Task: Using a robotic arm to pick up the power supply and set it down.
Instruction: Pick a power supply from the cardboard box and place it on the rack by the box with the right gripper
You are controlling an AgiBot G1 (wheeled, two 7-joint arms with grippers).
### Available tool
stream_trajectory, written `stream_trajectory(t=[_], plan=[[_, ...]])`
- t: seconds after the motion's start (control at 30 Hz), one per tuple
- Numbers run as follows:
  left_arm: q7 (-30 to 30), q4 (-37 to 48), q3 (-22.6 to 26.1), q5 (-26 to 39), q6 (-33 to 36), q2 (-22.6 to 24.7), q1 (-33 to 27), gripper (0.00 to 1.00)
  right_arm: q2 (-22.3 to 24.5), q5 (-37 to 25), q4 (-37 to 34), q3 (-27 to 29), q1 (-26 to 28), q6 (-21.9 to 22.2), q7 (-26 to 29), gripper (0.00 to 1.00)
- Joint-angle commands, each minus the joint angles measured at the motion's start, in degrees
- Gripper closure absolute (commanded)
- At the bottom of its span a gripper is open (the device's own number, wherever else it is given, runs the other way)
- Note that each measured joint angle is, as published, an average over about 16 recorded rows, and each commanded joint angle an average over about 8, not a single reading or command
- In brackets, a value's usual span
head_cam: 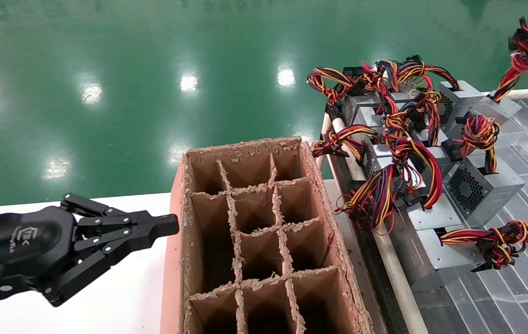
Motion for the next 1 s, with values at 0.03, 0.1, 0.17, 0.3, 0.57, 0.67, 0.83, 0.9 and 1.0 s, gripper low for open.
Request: stream_trajectory(t=[0.03,0.1,0.17,0.3,0.57,0.67,0.83,0.9,1.0], plan=[[0.0,0.0,0.0,0.0,0.0,0.0,0.0,1.0,-0.9,-0.3,-1.9,-0.1,0.3,1.8,-2.1,1.0],[0.0,0.0,0.0,0.0,0.0,0.0,0.0,1.0,-1.5,-0.9,-3.1,-0.4,0.5,3.9,-3.6,1.0],[0.0,0.0,0.0,0.0,0.0,0.0,0.0,1.0,-2.0,-1.4,-4.0,-0.6,0.7,5.7,-4.8,1.0],[0.0,0.0,0.0,0.0,0.0,0.0,0.0,1.0,-2.5,-1.3,-5.4,-0.3,1.1,7.7,-6.6,1.0],[0.0,0.0,0.0,0.0,0.0,0.0,0.0,1.0,-2.9,1.7,-6.8,1.5,0.5,7.0,-10.8,1.0],[0.0,0.0,0.0,0.0,0.0,0.0,0.0,1.0,-3.3,2.5,-7.2,1.9,-0.1,6.6,-12.4,1.0],[0.0,0.0,0.0,0.0,0.0,0.0,0.0,1.0,-4.2,4.0,-7.5,2.8,-1.4,6.2,-15.3,1.0],[0.0,0.0,0.0,0.0,0.0,0.0,0.0,1.0,-4.6,4.8,-7.3,3.3,-2.1,6.1,-16.7,1.0],[0.0,0.0,0.0,0.0,0.0,0.0,0.0,1.0,-5.3,6.2,-6.8,4.1,-3.2,6.2,-18.9,1.0]])
